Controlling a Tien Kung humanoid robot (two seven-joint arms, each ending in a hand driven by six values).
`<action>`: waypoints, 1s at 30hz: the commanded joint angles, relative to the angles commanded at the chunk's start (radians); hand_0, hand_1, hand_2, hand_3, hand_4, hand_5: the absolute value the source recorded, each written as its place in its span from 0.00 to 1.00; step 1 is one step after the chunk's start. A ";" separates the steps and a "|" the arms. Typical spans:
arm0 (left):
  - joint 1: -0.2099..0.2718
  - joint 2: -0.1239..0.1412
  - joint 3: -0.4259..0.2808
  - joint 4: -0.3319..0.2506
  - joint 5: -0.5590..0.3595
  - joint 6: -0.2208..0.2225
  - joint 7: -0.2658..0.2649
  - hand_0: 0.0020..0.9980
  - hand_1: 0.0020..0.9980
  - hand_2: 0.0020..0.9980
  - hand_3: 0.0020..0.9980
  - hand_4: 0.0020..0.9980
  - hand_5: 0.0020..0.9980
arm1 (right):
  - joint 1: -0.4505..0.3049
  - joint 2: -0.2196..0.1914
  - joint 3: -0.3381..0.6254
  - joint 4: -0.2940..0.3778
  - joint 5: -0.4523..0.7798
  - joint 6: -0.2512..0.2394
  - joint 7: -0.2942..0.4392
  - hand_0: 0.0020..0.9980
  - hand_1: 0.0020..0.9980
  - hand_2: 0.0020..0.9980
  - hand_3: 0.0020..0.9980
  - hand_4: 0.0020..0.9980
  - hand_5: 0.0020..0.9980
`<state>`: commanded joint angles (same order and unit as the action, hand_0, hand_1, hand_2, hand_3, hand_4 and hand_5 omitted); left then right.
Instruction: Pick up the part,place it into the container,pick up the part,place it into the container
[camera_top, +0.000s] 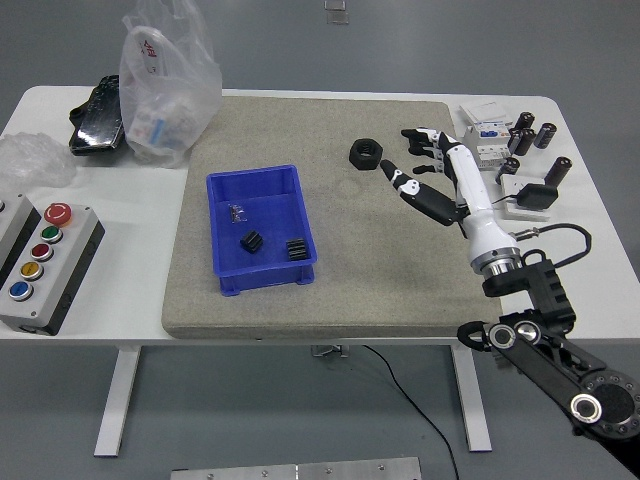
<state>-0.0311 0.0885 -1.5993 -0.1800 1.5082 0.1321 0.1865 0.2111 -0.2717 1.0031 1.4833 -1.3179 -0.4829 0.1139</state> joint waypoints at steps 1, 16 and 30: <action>-0.002 0.000 0.014 0.000 -0.012 0.000 -0.007 0.67 0.53 0.53 0.61 0.72 0.33 | -0.021 0.004 0.024 -0.008 0.036 0.018 0.029 0.57 0.67 0.70 0.67 0.80 0.46; -0.022 -0.001 0.143 0.000 -0.119 -0.005 -0.060 0.67 0.54 0.54 0.61 0.72 0.33 | -0.116 0.032 0.215 -0.050 0.504 0.074 0.243 0.56 0.65 0.68 0.66 0.80 0.48; -0.013 -0.002 0.102 0.000 -0.084 -0.003 -0.043 0.67 0.53 0.54 0.61 0.72 0.33 | -0.121 0.032 0.250 -0.041 0.528 0.069 0.245 0.56 0.64 0.67 0.66 0.78 0.49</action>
<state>-0.0443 0.0863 -1.4976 -0.1800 1.4243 0.1291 0.1432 0.0905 -0.2398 1.2532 1.4418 -0.7899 -0.4136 0.3593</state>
